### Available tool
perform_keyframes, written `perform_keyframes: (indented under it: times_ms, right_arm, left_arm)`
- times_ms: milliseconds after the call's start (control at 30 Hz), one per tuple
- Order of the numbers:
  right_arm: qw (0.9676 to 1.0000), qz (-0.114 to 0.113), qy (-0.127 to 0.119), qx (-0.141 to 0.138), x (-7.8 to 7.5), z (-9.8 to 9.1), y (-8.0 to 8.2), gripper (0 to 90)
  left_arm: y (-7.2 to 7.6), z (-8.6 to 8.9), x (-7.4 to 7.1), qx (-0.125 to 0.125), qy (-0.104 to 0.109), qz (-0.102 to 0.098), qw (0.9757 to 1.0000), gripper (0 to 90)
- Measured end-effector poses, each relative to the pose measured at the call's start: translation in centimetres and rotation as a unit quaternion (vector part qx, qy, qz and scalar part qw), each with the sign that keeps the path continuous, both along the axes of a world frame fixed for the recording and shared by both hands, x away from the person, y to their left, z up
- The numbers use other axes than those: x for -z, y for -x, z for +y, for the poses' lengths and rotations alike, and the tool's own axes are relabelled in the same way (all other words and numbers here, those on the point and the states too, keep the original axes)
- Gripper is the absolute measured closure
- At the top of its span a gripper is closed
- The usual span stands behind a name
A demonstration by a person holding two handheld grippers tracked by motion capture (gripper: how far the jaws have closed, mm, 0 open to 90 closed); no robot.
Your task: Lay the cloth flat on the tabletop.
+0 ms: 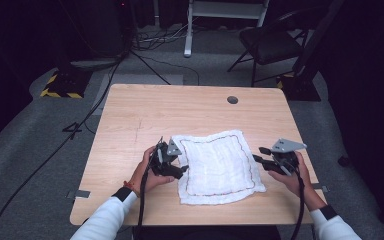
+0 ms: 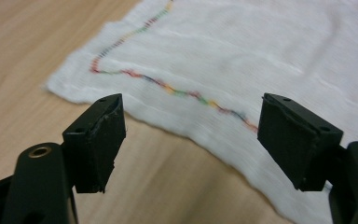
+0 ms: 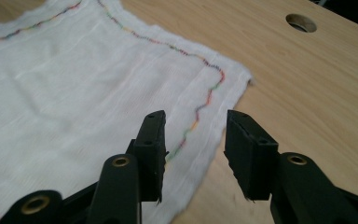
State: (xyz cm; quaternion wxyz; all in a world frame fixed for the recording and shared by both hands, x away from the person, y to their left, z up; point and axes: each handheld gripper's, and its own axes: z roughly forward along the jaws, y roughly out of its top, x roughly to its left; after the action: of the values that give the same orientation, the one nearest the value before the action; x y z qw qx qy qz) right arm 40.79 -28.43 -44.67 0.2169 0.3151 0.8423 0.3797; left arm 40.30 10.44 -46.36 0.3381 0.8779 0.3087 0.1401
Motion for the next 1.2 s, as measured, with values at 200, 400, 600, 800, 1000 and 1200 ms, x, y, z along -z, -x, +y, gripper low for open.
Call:
perform_keyframes:
  times_ms: [200, 400, 600, 800, 1000, 1200]
  right_arm:
    - [0.9991, 0.023, -0.013, 0.033, 1.0, 1.9, -5.4, 56.5]
    - [0.9979, 0.044, 0.007, 0.047, 2.2, 3.1, -8.7, 53.1]
    - [0.9963, 0.059, 0.027, 0.057, 3.2, 4.1, -11.0, 49.9]
    - [0.9946, 0.077, 0.029, 0.063, 3.9, 4.4, -12.0, 46.7]
    - [0.9934, 0.091, 0.027, 0.064, 4.2, 4.7, -12.5, 43.6]
    - [0.9920, 0.111, 0.009, 0.059, 4.2, 4.9, -12.9, 55.5]
  left_arm:
    - [-3.2, 0.4, 0.4, -0.038, 0.003, -0.002, 0.9993, 24.4]
    - [-5.9, 0.8, 1.2, -0.065, 0.008, 0.021, 0.9976, 26.4]
    - [-7.8, 0.8, 2.0, -0.092, -0.003, 0.031, 0.9953, 26.4]
    - [-8.7, 0.7, 2.8, -0.089, -0.003, 0.048, 0.9949, 24.2]
    - [-9.3, 0.6, 2.9, -0.087, -0.003, 0.059, 0.9944, 18.7]
    - [-9.7, 0.4, 2.7, -0.064, -0.006, 0.058, 0.9963, 25.5]
